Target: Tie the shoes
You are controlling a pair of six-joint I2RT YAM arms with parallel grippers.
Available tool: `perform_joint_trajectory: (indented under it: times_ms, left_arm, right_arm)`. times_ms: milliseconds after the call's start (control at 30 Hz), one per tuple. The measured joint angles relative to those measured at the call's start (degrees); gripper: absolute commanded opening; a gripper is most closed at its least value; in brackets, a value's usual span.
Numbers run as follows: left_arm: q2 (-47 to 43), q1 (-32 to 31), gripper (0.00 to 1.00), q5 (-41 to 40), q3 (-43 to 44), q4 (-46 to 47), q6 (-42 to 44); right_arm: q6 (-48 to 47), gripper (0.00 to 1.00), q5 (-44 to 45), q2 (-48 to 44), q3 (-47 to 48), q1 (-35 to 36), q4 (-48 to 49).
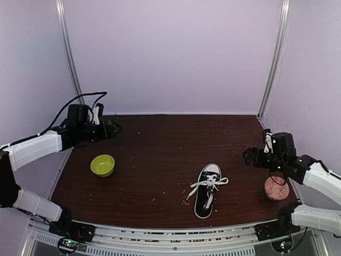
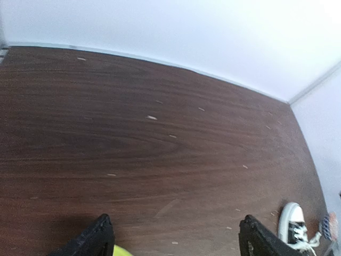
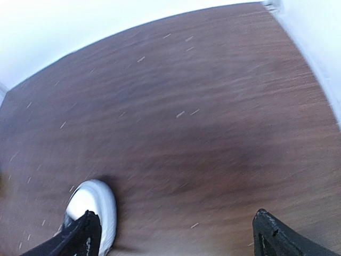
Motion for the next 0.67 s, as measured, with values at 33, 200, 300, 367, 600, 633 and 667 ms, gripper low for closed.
perform_joint_trajectory:
  times_ms: [33,200,300,367,600,633,667]
  left_arm:
    - [-2.84,4.31,0.87,-1.18,-1.77,-0.46,0.92]
    - [-18.69,15.87,0.94,-12.66,-9.92,-3.43,6.05]
    - [-30.38,16.20,0.95,-23.56,-16.06,-2.19,10.32]
    - [-35.23,16.17,0.97,-29.14,-20.79,0.87,12.72]
    - [-33.55,16.20,0.98,-39.85,-38.75,13.97,19.98]
    - [-32.15,16.20,0.98,-40.17,-38.84,14.75,20.70]
    - [-30.64,16.20,0.98,-40.72,-38.82,16.76,21.40]
  right_arm:
    - [-1.27,1.00,-1.14,0.98,0.92,-3.82,0.31]
    - [-4.85,1.00,-5.03,1.70,2.01,-21.35,3.56]
    - [-5.88,1.00,-3.76,-2.19,-0.52,-25.81,8.22]
    - [-6.47,0.99,-1.90,-6.56,-4.96,-26.05,13.53]
    - [-9.14,1.00,4.70,-9.20,-19.69,-26.25,30.53]
    - [-9.62,1.00,5.57,-8.15,-19.85,-26.25,32.04]
    - [-9.99,1.00,6.08,-7.41,-19.87,-26.25,33.64]
